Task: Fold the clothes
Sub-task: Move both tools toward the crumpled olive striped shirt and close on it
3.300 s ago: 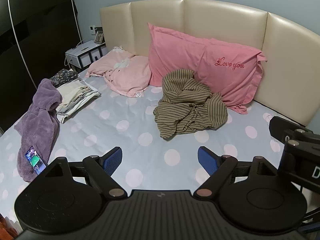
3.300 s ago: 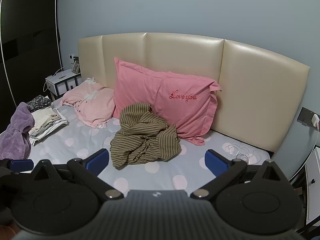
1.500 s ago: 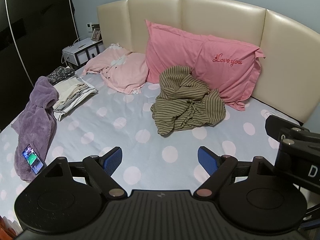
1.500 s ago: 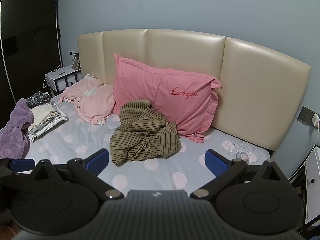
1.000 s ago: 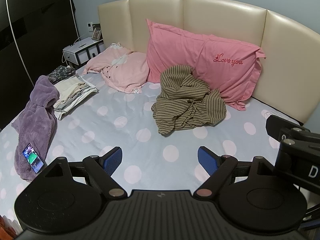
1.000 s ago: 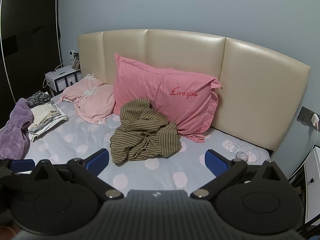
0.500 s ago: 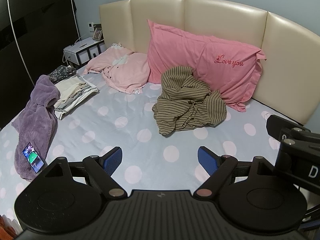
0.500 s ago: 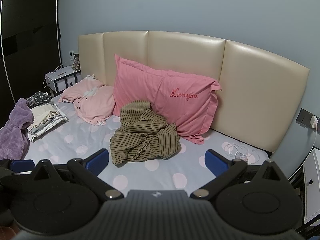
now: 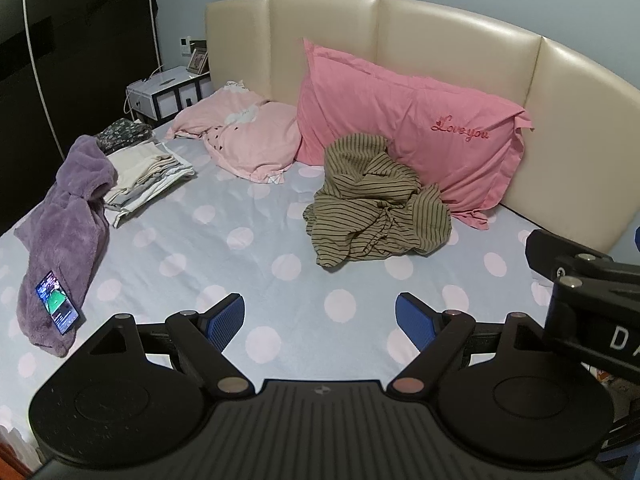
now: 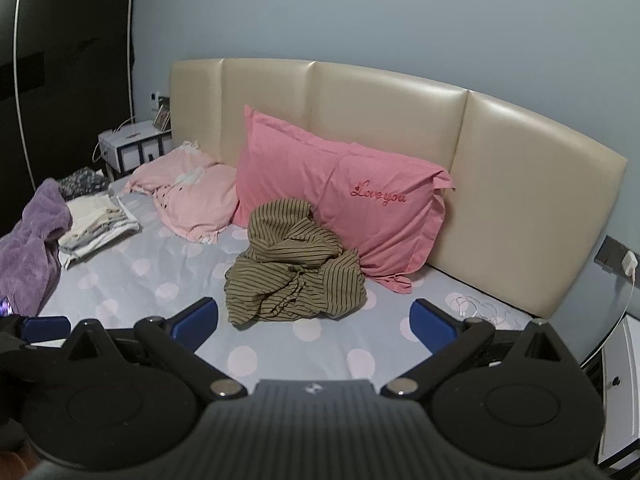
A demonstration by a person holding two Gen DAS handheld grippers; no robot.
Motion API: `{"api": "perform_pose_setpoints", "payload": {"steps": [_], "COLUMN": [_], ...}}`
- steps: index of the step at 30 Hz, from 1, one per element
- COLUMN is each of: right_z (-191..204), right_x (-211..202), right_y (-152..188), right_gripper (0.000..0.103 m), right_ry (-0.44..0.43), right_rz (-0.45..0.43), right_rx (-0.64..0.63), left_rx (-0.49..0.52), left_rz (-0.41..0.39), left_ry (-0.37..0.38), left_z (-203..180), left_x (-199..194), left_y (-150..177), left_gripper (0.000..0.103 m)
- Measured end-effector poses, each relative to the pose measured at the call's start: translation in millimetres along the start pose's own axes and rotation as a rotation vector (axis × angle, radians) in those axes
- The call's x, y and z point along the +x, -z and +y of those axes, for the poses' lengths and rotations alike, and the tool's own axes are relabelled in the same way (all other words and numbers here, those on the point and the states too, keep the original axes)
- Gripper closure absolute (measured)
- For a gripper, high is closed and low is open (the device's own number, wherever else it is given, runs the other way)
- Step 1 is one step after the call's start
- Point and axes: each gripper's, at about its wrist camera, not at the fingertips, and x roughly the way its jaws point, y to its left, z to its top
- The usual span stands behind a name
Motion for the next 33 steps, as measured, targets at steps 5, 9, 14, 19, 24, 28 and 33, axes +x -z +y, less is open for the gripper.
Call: {"api": "perform_pose_setpoints", "payload": {"steps": [5,9,14,19,24,28,33], "right_z": [16,23,41,58,67,69,77], "right_x": [-3,-3,0,23,67,115,203], "right_y": [-2,1,12,16,22,22,16], "right_gripper": [0.000,0.000,0.000,0.000,0.001,0.001,0.001], "right_ry": [-0.008,-0.040,-0.078,-0.059,-0.041,-0.037,-0.059], "right_rz": [-0.033,-0.054,-0.105,-0.069,-0.012,0.029,0.064], "right_rx": [-0.043,-0.032,-0.107,-0.131,-0.141,-0.125,-0.155], "left_rx": [-0.046,-0.052,-0.043,-0.051,-0.025,-0.006,-0.003], "left_rz": [-0.006,-0.003,-0.007,0.001,0.066,0.082,0.103], "left_ry": [0.020,0.035,0.062,0.114,0.168,0.215,0.258], "left_z": [28,48,67,84,84,88,99], "left_x": [1,3,11,34,82,121,194], "left_y": [4,13,20,22,21,17,8], "left_gripper": [0.020,0.020,0.020,0.020,0.020,0.020,0.020]}}
